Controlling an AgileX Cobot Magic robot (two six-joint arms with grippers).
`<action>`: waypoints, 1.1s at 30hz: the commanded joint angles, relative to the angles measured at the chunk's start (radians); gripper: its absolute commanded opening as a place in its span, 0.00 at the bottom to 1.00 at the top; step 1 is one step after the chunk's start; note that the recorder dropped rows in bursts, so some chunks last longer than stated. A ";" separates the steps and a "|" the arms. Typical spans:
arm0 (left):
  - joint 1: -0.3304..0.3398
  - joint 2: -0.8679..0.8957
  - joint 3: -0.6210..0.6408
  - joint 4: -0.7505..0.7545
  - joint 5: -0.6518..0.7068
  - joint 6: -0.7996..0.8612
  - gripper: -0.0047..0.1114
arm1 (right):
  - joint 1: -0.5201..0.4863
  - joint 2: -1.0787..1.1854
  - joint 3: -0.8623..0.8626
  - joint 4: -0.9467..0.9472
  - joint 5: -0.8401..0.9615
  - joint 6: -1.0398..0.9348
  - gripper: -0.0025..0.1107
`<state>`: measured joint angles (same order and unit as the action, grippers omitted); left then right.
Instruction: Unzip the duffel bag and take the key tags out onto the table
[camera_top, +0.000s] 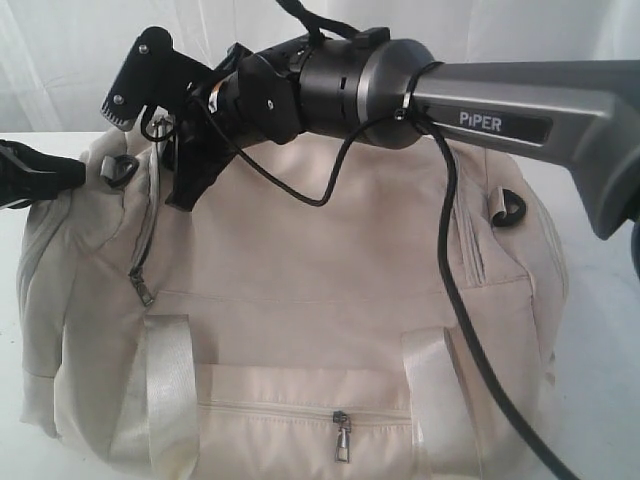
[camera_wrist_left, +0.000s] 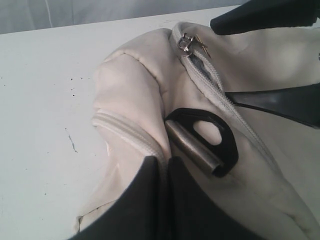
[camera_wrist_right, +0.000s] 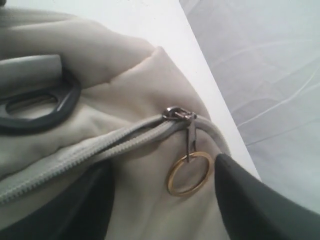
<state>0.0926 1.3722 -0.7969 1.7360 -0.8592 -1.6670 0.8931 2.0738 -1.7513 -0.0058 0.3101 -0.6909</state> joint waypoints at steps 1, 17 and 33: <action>-0.007 -0.005 0.005 0.008 -0.011 -0.002 0.04 | -0.025 -0.006 -0.006 -0.014 -0.055 -0.005 0.51; -0.007 -0.005 0.005 0.008 -0.011 -0.002 0.04 | -0.035 0.061 -0.006 -0.016 -0.114 -0.003 0.50; -0.007 -0.005 0.005 0.008 0.000 -0.002 0.04 | -0.035 0.039 -0.006 -0.016 -0.040 -0.003 0.08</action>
<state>0.0926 1.3722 -0.7969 1.7360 -0.8668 -1.6670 0.8659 2.1444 -1.7513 -0.0194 0.2276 -0.6909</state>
